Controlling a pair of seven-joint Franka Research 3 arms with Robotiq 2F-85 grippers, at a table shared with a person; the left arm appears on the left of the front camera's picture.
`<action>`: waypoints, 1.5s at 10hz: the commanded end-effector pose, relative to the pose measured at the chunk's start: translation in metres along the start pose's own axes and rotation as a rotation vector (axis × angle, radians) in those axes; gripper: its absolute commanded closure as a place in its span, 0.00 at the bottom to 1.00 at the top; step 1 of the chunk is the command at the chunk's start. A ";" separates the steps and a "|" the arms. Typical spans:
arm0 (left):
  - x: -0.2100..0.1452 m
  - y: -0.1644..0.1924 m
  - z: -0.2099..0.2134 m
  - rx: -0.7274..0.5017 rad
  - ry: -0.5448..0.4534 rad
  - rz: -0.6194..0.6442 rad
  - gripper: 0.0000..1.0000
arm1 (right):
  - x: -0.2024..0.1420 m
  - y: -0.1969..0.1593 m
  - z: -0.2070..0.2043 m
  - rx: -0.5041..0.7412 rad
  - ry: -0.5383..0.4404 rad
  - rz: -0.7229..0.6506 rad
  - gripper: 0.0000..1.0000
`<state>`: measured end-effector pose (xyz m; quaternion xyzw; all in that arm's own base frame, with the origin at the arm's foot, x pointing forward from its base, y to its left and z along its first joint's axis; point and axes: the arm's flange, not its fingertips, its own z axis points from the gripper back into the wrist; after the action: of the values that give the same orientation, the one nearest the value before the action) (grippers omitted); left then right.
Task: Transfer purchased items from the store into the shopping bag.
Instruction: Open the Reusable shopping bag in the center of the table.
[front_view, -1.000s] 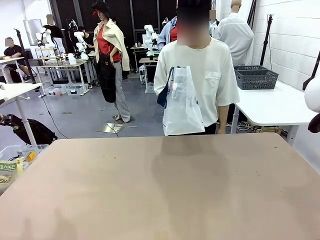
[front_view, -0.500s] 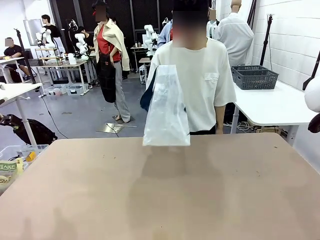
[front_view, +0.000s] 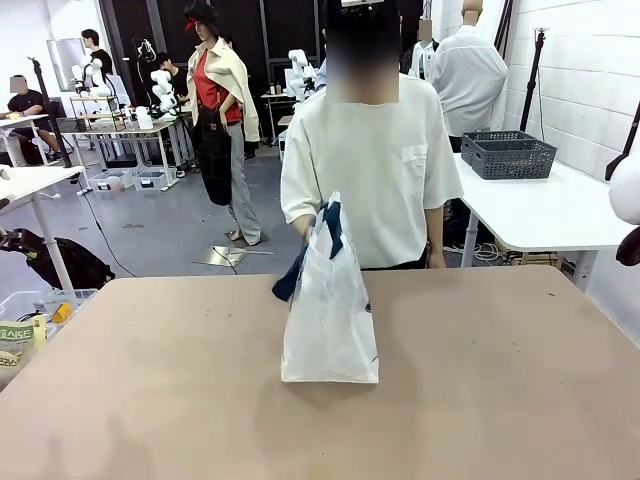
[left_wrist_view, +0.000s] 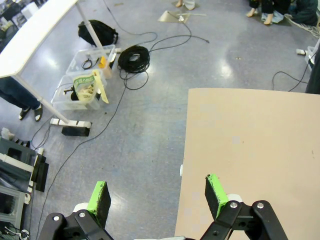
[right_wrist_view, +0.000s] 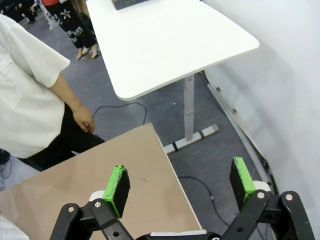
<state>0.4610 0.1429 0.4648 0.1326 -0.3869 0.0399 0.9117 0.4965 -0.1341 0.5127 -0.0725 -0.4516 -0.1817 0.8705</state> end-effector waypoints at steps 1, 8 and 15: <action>0.000 0.004 0.001 0.001 -0.004 -0.015 0.00 | 0.001 -0.001 0.001 0.001 -0.002 0.017 0.00; 0.018 -0.043 0.012 -0.130 -0.066 -0.076 0.00 | 0.010 0.029 0.015 0.086 -0.019 0.028 0.00; 0.132 -0.262 0.122 -0.542 -0.294 -0.489 0.00 | 0.033 0.201 0.163 0.623 0.117 0.341 0.00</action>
<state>0.4947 -0.1750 0.5728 -0.0118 -0.4844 -0.2645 0.8338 0.4747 0.1351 0.6298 0.1218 -0.4513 0.0894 0.8795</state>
